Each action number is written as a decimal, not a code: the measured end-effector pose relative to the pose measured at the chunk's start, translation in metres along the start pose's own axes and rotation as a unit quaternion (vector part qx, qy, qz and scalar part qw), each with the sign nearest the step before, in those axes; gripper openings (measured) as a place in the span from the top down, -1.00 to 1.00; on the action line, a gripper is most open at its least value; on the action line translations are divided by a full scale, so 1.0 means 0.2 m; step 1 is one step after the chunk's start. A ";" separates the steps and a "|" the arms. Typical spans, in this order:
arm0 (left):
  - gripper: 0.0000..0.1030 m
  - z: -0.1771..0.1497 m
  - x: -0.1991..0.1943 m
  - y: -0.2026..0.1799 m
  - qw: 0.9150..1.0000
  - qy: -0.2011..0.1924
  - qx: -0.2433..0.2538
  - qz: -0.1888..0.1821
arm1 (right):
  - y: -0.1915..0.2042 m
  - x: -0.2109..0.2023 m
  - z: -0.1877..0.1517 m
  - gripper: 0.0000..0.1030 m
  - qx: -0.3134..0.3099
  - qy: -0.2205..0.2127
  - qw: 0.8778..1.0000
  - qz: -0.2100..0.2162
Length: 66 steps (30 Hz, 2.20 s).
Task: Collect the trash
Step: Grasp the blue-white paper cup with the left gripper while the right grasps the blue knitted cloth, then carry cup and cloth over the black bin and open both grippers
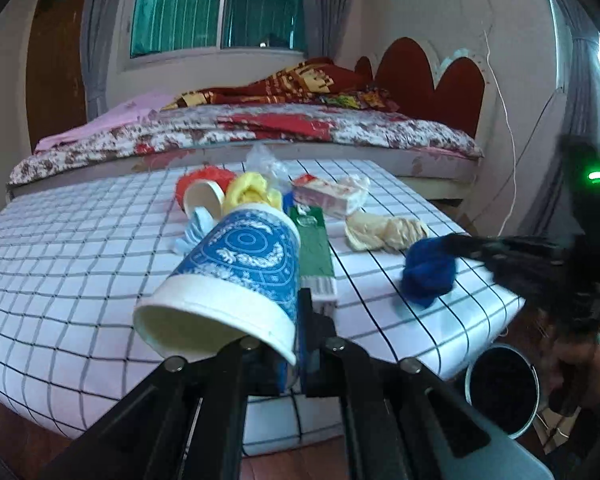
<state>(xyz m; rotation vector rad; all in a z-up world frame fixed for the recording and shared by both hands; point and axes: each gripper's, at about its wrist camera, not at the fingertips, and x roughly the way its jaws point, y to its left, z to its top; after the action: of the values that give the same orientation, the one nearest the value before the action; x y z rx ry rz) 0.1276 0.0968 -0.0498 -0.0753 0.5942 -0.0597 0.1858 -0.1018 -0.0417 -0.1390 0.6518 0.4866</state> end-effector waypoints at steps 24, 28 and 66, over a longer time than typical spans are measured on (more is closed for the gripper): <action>0.92 -0.07 -0.09 -0.10 1.000 0.007 0.005 -0.016 | 0.04 -0.14 -0.08 0.17 0.040 -0.006 0.999 -0.009; 0.92 -0.06 -0.13 -0.24 0.999 0.001 0.020 -0.043 | -0.02 -0.34 -0.12 0.17 0.050 -0.034 0.998 -0.030; 0.92 -0.57 0.16 -1.50 0.920 0.190 0.177 -0.294 | -1.07 -0.86 -1.31 0.13 0.219 0.068 0.967 -0.112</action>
<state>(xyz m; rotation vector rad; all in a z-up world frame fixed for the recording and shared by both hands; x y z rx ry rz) 0.0794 -0.2100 -0.1348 0.1164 0.9244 -0.7797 0.0259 -0.4290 -0.1499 0.1732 0.8533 0.1070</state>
